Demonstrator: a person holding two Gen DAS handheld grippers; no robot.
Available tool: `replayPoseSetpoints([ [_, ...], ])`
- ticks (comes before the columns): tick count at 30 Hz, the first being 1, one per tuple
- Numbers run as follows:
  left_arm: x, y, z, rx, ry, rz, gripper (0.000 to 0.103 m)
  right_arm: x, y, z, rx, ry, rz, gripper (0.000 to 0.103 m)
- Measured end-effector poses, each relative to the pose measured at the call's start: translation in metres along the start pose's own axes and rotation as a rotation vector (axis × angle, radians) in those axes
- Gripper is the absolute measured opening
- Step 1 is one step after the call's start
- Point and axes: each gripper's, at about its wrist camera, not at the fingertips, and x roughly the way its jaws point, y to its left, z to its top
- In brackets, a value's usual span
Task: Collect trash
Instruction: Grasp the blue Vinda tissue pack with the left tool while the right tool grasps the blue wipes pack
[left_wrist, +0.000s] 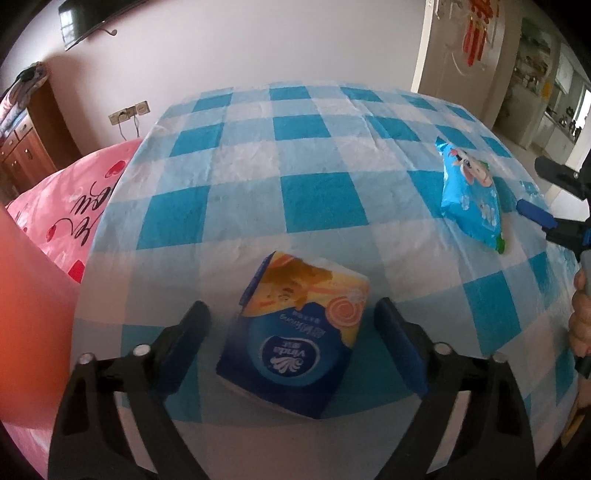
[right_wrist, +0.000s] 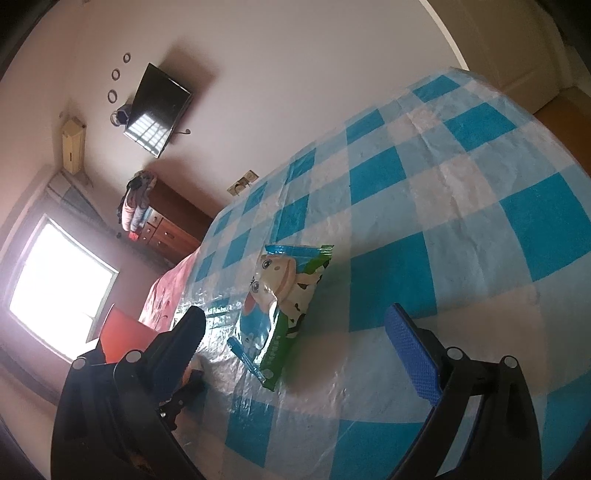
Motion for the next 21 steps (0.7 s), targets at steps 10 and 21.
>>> replayPoseSetpoints([
  [10,-0.004,-0.017,-0.002,-0.061,-0.04,0.039,0.061,0.002,0.0,-0.001,-0.012,0.007,0.001,0.096],
  [21,-0.011,-0.009,-0.006,-0.118,-0.067,-0.057,0.05,0.003,0.001,-0.002,-0.012,-0.002,-0.028,0.096],
])
